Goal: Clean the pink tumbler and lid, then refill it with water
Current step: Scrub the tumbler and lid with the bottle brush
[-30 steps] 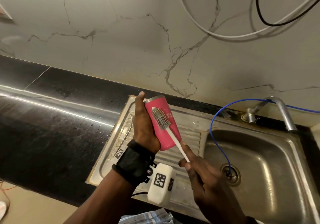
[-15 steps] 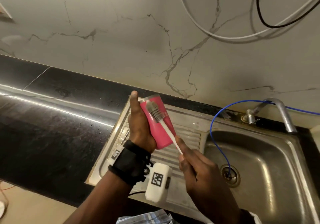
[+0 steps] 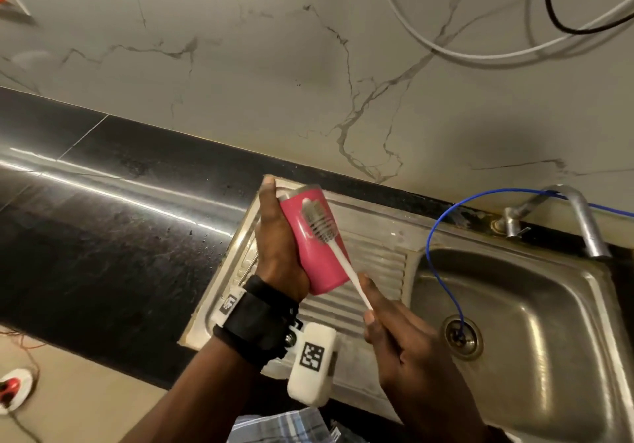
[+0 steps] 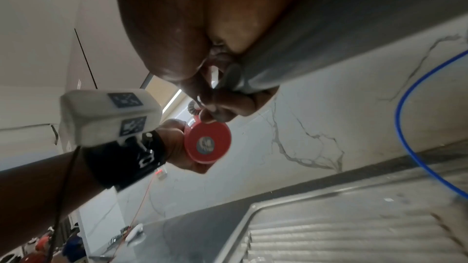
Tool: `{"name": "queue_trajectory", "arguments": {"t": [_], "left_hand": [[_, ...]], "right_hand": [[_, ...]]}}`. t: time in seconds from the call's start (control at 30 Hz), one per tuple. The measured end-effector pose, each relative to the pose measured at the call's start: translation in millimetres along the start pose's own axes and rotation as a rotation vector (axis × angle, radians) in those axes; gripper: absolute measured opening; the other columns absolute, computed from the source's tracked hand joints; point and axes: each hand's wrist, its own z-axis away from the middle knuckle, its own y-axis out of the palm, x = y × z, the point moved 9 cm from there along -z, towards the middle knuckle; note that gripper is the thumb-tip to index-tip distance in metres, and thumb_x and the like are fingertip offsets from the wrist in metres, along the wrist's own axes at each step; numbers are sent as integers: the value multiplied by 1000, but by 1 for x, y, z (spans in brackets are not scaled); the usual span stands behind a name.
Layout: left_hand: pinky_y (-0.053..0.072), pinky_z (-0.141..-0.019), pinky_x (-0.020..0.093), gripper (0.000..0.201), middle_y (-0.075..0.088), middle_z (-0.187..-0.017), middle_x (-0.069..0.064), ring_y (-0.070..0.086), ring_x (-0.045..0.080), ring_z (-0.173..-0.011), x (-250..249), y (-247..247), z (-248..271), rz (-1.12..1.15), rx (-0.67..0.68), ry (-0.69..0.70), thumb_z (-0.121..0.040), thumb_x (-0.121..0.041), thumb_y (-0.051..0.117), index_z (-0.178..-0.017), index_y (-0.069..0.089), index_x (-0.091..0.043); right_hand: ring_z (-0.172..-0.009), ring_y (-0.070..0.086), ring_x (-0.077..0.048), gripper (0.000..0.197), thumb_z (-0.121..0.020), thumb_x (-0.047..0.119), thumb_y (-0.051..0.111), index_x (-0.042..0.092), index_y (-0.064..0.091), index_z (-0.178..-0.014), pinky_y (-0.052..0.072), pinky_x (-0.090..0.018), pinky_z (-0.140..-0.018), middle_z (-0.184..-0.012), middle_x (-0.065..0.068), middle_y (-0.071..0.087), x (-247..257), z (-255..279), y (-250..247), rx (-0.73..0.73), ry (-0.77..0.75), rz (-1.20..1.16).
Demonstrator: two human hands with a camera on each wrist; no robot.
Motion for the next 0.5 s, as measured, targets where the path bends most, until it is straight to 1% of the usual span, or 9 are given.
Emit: {"name": "queue_trajectory", "arguments": {"t": [0.07, 0.1, 0.13, 0.2, 0.27, 0.3, 0.37, 0.43, 0.5], "left_hand": [[59, -79, 48, 80, 59, -81, 7, 63, 24, -71, -9, -4, 1, 23, 10, -17, -84, -91, 50, -98, 62, -13], [59, -79, 49, 75, 56, -78, 5, 61, 23, -69, -10, -5, 3, 38, 10, -24, -85, -91, 50, -94, 59, -17], [58, -80, 49, 74, 56, -78, 4, 61, 23, -69, -9, -6, 5, 37, -1, -30, -85, -91, 51, -95, 59, -18], [60, -81, 51, 79, 60, -84, 9, 64, 25, -71, 1, -6, 11, 2, -22, -36, -85, -91, 50, -106, 64, -16], [62, -80, 51, 90, 66, -95, 15, 68, 28, -77, 13, 2, 22, -31, 16, -43, -84, -91, 49, -118, 70, -11], [62, -81, 50, 91, 68, -101, 17, 69, 29, -80, 19, 7, 26, -41, 53, -47, -84, -91, 50, -119, 72, -10], [61, -80, 46, 86, 69, -103, 17, 70, 28, -82, 25, 14, 33, -38, 109, -53, -86, -90, 49, -113, 75, -13], [62, -74, 42, 82, 69, -99, 14, 70, 25, -78, 22, 16, 33, -36, 116, -57, -88, -89, 46, -111, 73, -14], [62, -76, 44, 82, 69, -90, 11, 70, 24, -74, 14, 14, 28, -32, 94, -69, -87, -90, 45, -109, 70, -15]], "right_hand": [[-72, 60, -3, 57, -104, 26, 53, 43, 39, -156, 50, -21, -67, -86, 14, 56, -4, 18, 1, 9, -2, 24], [-70, 59, -3, 55, -104, 30, 52, 44, 39, -156, 51, -22, -64, -85, 14, 55, -5, 24, 1, 10, -1, 35], [-69, 58, -3, 54, -104, 32, 49, 44, 39, -156, 51, -23, -64, -84, 14, 55, -6, 27, 1, 6, 8, 34], [-70, 57, -2, 55, -103, 35, 46, 46, 37, -156, 50, -24, -66, -86, 13, 56, -5, 24, 0, -7, 38, 29], [-75, 59, -5, 57, -103, 30, 48, 45, 36, -157, 50, -23, -71, -87, 14, 56, -1, 14, -3, -34, 47, 8], [-77, 60, -6, 58, -103, 25, 49, 43, 38, -157, 49, -23, -72, -88, 14, 56, -1, 9, -6, -50, 52, 5], [-79, 61, -9, 59, -102, 21, 51, 40, 41, -156, 48, -21, -73, -88, 13, 58, -2, 3, -10, -61, 74, 15], [-80, 61, -9, 58, -102, 21, 51, 41, 41, -156, 47, -16, -73, -88, 14, 57, -3, 6, -12, -60, 77, 2], [-80, 64, -5, 60, -102, 21, 53, 43, 41, -156, 46, -10, -74, -91, 15, 58, -4, 18, -11, -47, 61, -12]]}}
